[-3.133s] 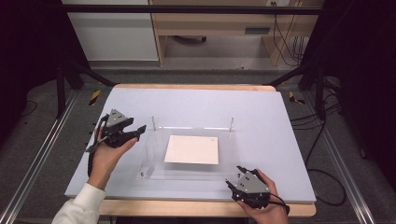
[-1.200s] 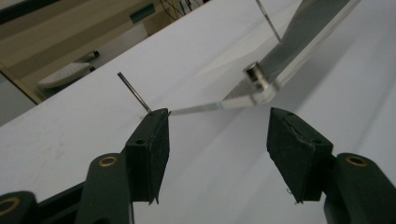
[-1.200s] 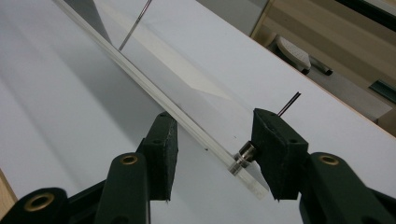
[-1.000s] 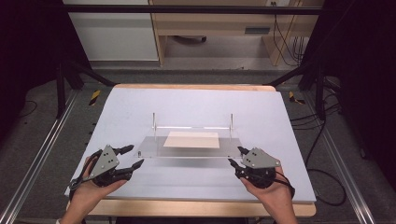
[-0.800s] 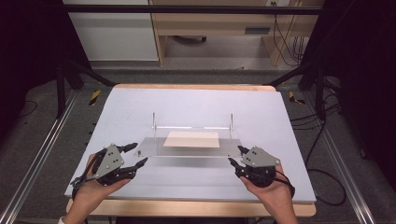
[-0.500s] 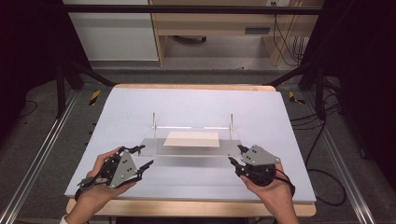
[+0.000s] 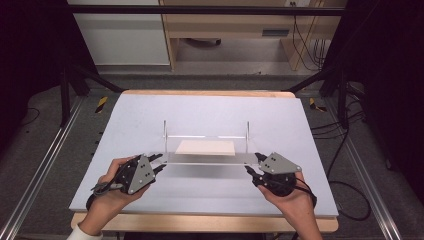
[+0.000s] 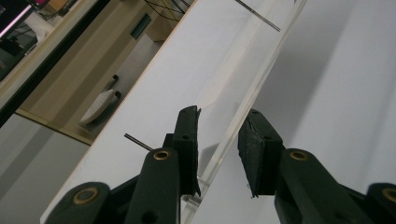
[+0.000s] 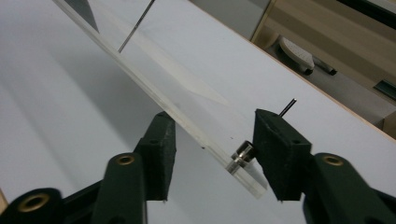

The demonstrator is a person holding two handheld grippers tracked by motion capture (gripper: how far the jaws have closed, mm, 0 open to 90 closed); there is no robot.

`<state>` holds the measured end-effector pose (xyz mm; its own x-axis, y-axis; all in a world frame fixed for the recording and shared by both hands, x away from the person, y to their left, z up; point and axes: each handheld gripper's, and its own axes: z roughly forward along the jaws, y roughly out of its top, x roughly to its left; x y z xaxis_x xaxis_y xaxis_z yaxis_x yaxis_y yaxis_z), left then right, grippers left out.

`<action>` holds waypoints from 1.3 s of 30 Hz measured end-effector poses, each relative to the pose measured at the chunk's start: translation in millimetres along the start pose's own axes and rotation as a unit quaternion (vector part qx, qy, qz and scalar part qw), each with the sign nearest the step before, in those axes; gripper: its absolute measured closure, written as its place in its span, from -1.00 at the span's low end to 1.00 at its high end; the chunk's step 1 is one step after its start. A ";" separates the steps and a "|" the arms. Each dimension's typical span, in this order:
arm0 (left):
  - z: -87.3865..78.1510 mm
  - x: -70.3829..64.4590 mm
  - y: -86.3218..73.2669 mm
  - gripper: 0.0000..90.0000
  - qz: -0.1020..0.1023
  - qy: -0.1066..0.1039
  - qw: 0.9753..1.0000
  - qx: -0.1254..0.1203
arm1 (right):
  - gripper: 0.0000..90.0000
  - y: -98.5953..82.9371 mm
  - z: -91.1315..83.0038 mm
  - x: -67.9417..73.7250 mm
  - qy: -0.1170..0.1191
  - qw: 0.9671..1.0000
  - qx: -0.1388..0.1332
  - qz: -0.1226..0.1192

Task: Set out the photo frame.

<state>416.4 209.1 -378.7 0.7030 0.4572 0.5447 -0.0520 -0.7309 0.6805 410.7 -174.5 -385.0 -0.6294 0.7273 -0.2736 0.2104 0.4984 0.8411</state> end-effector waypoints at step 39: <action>23.9 95.0 42.0 0.35 -0.042 -0.028 0.999 -0.003 | 0.31 37.3 31.5 -71.0 -0.006 0.999 -0.035 0.027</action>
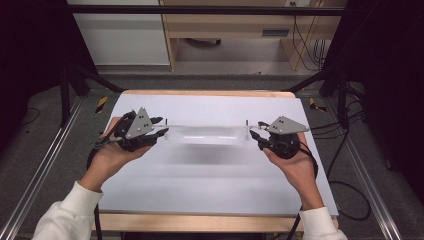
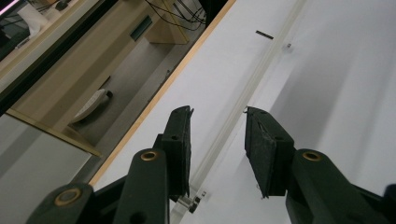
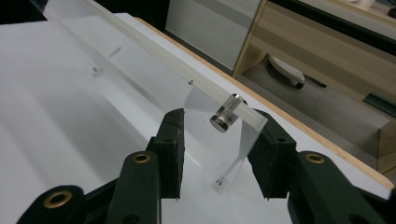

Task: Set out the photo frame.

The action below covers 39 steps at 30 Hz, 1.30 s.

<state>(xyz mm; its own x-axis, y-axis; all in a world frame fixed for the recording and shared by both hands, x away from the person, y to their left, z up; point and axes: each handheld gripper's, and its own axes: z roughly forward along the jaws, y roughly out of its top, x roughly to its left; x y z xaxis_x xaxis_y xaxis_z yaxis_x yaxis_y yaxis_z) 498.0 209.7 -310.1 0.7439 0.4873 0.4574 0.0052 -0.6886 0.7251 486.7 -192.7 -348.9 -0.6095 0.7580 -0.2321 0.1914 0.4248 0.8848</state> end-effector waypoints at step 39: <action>38.7 69.8 20.7 0.23 -0.031 -0.024 0.999 0.003 | 0.26 27.0 36.9 -39.5 -0.012 0.998 -0.036 0.041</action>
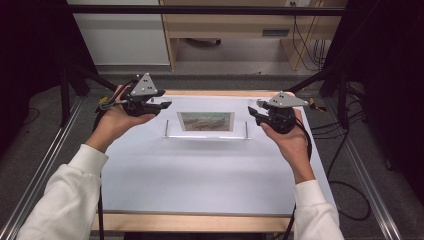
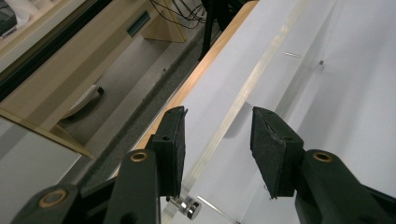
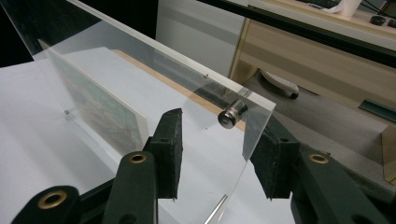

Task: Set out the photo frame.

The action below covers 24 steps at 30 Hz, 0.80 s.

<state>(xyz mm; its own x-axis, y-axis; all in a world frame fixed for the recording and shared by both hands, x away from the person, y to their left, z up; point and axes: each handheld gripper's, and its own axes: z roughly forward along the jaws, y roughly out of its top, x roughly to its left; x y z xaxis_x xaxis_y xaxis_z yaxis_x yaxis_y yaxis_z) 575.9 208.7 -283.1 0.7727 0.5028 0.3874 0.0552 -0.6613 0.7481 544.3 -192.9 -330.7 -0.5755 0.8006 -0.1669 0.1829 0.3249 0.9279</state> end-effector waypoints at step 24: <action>-13.3 4.7 -6.7 -0.26 -0.084 0.033 0.993 -0.071 | 0.23 9.0 15.2 -9.6 -0.011 1.000 0.014 0.014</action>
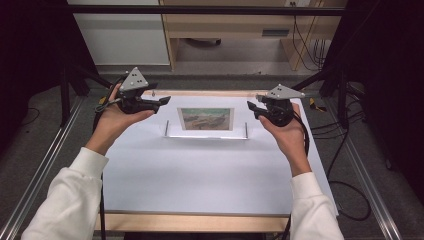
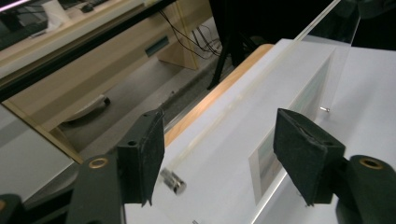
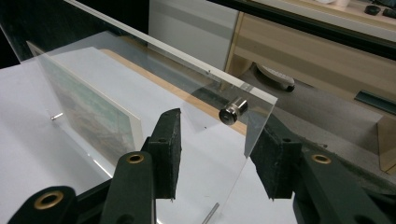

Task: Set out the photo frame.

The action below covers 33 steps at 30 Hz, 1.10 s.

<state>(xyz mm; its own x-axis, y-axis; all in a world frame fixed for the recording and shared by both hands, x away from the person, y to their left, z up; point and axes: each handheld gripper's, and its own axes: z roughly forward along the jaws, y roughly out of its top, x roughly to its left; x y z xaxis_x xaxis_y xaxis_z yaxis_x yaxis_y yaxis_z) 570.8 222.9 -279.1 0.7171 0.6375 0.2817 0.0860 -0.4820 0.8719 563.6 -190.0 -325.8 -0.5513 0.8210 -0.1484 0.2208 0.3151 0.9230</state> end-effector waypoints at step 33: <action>-40.5 -39.9 -106.9 -0.65 -0.121 0.008 0.992 0.019 | 0.19 10.8 31.5 -23.0 0.008 0.998 0.005 0.057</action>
<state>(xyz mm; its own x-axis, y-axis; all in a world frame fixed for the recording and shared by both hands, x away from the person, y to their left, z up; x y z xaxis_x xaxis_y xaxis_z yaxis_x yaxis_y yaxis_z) 504.9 273.3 -367.3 0.6606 0.7472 0.0729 0.2811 -0.3362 0.8989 604.0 -190.5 -323.6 -0.5344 0.8444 -0.0374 0.2911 0.2254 0.9297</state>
